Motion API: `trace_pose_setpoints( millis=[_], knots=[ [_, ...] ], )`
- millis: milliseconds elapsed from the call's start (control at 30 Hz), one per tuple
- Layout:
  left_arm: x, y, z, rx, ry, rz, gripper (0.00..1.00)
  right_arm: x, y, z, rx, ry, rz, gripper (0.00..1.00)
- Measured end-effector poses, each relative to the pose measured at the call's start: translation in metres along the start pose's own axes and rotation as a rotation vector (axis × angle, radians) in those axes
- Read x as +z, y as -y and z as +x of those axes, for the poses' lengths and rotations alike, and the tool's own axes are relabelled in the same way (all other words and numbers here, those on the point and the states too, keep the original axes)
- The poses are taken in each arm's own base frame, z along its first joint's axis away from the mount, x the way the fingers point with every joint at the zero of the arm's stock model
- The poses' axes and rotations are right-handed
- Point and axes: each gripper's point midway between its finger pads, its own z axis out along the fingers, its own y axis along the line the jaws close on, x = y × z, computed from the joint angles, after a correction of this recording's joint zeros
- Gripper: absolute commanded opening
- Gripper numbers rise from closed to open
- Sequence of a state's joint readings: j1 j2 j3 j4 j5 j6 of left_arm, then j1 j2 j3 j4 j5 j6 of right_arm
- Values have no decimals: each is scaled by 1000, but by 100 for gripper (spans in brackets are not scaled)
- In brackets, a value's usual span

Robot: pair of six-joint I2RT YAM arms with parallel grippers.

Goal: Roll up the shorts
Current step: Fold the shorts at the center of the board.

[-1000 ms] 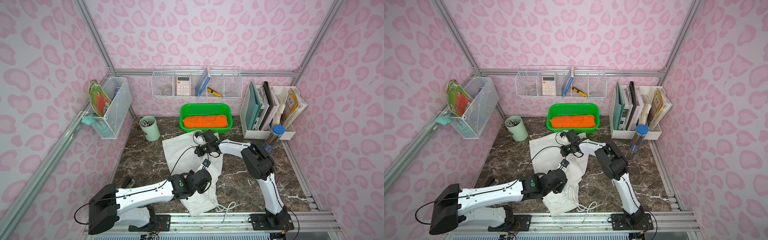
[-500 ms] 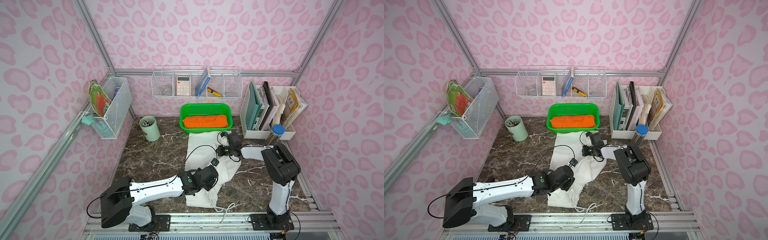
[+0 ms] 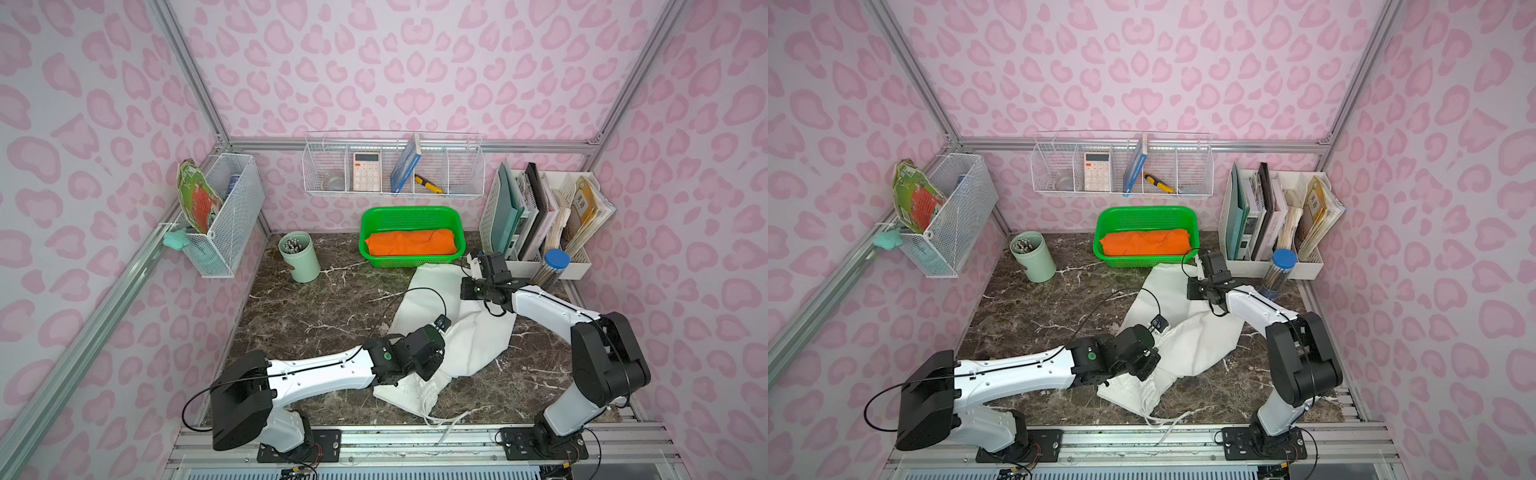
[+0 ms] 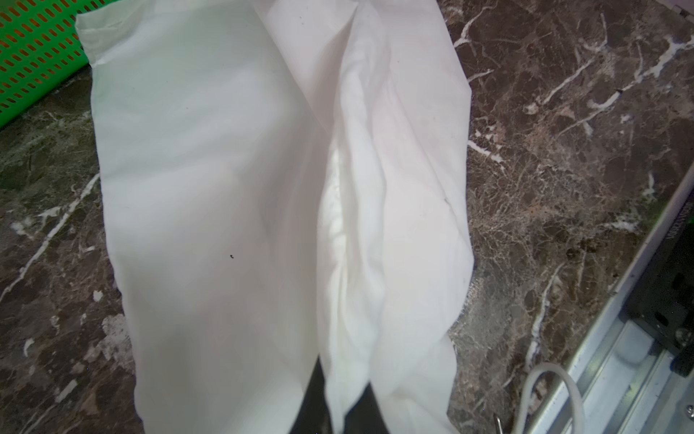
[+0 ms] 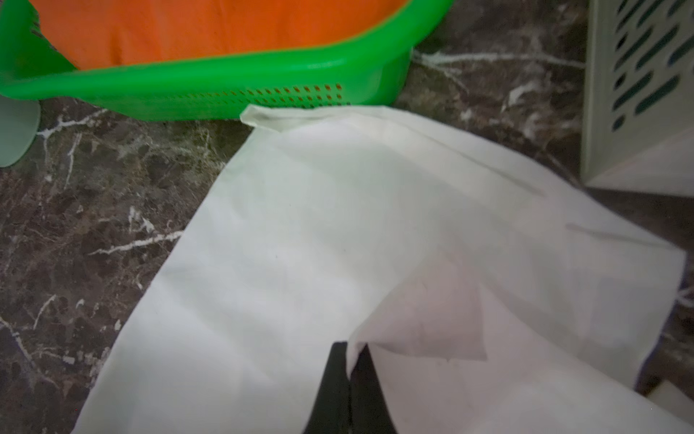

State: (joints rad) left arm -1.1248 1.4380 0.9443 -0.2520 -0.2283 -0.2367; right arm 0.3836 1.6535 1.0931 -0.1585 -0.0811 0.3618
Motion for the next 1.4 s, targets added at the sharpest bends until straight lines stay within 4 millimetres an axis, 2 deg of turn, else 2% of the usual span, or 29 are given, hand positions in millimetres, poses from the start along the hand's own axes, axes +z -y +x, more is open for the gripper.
trace_pose_setpoints(
  millis=[100, 200, 433, 500, 633, 700, 833, 900, 1000, 1200, 1233, 1400],
  knots=[
    [-7, -4, 0, -12, 18, -10, 0, -8, -19, -28, -49, 45, -9, 0],
    [-12, -9, 3, -27, 26, -26, 0, -7, -38, -46, -88, 68, -15, 0],
    [-16, -24, 16, -73, 14, -91, 0, 12, -72, -66, -158, 60, -47, 0],
    [-16, -30, 23, -83, 1, -124, 0, 21, -79, -65, -172, 48, -51, 0],
    [-14, -41, 32, -108, -14, -183, 0, 41, -93, -51, -198, -7, -76, 0],
    [-11, -44, 36, -111, -34, -208, 13, 50, -96, -44, -201, -36, -91, 0],
    [-2, -46, 46, -107, -92, -243, 19, 65, -95, -34, -202, -72, -95, 0],
    [0, -47, 50, -112, -113, -253, 27, 70, -95, -28, -201, -90, -102, 1],
    [-1, -50, 53, -121, -121, -268, 45, 74, -97, -23, -197, -107, -117, 25],
    [-15, -65, 58, -165, -96, -329, 65, 73, -101, -21, -181, -109, -153, 79],
    [-17, -69, 58, -177, -92, -343, 68, 70, -101, -22, -180, -101, -161, 83],
    [-28, -83, 57, -205, -69, -400, 73, 49, -93, -36, -155, -44, -173, 88]
  ],
)
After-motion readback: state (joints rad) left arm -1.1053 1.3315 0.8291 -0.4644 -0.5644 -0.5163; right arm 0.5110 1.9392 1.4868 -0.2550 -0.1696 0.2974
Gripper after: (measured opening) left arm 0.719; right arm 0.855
